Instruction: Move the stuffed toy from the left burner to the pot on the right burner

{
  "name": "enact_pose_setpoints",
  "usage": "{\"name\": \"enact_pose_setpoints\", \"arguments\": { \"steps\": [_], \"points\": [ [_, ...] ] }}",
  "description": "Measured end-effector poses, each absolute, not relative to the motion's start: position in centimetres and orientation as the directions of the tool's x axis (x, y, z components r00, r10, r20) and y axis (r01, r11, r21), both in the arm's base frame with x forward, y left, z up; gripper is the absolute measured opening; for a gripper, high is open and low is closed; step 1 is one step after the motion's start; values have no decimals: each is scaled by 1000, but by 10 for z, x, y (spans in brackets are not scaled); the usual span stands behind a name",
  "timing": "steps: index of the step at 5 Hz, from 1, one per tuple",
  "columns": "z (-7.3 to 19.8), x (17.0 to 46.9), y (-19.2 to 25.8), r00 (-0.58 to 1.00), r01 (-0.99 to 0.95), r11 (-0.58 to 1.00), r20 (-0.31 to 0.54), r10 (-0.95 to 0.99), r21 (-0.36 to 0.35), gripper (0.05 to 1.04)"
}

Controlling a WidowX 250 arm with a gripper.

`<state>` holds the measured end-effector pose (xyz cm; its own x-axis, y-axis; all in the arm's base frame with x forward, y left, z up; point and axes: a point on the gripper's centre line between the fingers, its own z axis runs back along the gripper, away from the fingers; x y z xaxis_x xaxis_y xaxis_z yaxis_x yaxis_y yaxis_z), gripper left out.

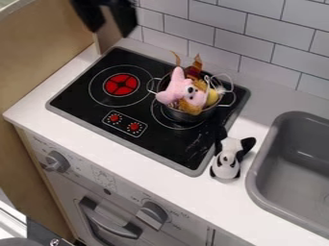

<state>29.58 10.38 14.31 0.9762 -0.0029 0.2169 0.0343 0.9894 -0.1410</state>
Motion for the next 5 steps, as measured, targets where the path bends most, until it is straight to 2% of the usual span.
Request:
{"name": "enact_pose_setpoints", "arguments": {
  "steps": [2, 5],
  "points": [
    [148, 270, 148, 991, 90, 993, 101, -82, -72, 999],
    [136, 251, 199, 986, 138, 990, 94, -138, 7, 999]
  ]
}}
